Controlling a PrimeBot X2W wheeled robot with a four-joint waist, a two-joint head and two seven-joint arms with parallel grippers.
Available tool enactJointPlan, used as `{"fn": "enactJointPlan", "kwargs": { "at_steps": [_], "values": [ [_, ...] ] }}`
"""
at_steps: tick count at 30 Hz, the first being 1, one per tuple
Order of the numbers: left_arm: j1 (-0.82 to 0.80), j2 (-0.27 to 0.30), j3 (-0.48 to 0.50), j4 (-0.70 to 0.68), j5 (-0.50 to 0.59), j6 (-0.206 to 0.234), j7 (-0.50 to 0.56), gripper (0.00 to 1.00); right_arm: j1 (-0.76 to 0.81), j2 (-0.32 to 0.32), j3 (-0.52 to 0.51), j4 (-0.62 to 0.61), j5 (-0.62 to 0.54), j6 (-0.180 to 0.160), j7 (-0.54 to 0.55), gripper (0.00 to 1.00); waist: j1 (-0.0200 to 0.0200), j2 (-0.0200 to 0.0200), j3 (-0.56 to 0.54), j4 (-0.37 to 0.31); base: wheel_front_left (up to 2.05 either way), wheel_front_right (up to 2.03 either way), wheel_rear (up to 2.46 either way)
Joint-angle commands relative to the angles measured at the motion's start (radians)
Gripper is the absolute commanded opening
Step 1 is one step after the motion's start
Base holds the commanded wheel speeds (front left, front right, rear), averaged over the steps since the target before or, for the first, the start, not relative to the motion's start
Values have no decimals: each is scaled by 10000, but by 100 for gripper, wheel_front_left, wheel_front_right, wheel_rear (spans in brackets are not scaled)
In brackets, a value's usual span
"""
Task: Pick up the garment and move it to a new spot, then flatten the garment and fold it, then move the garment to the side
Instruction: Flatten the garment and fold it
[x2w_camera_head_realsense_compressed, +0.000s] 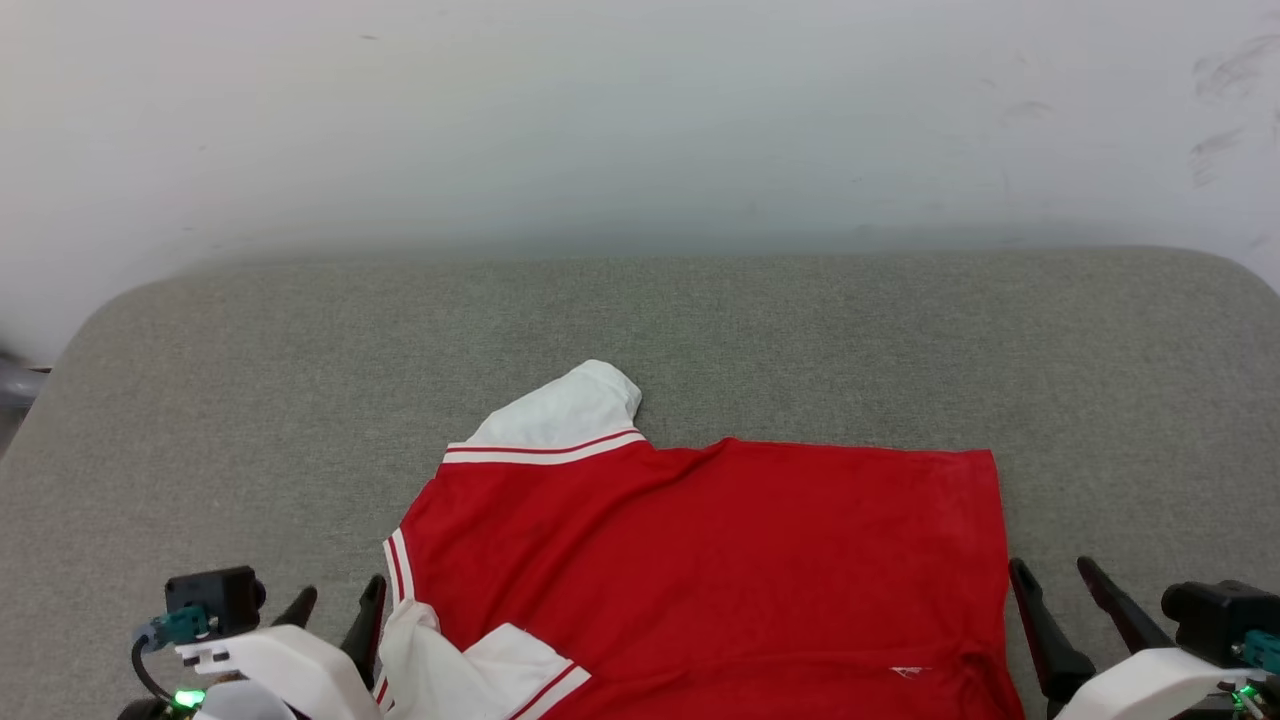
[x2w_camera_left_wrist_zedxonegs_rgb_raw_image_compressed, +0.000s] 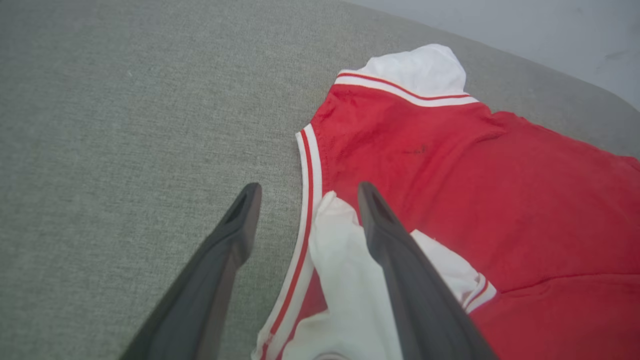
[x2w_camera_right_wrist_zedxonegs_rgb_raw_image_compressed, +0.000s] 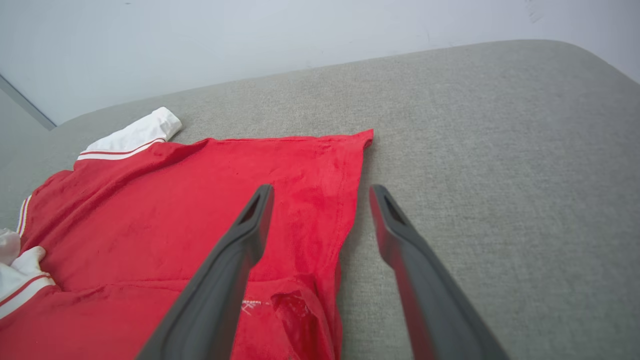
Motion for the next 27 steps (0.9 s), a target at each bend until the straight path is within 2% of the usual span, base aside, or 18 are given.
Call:
{"fn": "enactJointPlan", "kwargs": {
  "at_steps": [1, 8, 14, 17, 21, 27],
  "values": [
    [-306, -39, 7, 40, 209, -67, -344, 100, -168, 100, -71, -161, -266, -4, -223, 100, 0, 0, 15, -5, 0, 0, 0],
    [-1648, -271, -151, 333, 1197, -295, -1985, 100, -456, 517, -307, -1361, -980, -4, -629, 100, 0, 0, 570, -168, 0, 0, 0],
    [-3131, -367, -292, 656, 1487, -551, -2184, 100, -971, 631, -196, -2398, -1175, -4, -455, 100, 0, 0, 1833, -614, 0, 0, 0],
    [-3985, -321, -407, 910, 1408, -865, -1779, 100, -1239, 623, -260, -2674, -1306, -4, -414, 100, 0, 0, 2463, -866, 0, 0, 0],
    [-5123, -131, -528, 1335, 1053, -1460, -735, 100, -1541, 650, -262, -2829, -1314, -4, -391, 100, 0, 0, 3007, -1207, 0, 0, 0],
    [-6594, 149, -771, 2251, -35, -2382, 1762, 100, -1769, 783, -522, -2730, -1151, -4, -558, 100, 0, 0, 3439, -1687, 0, 0, 0]
  ]
}}
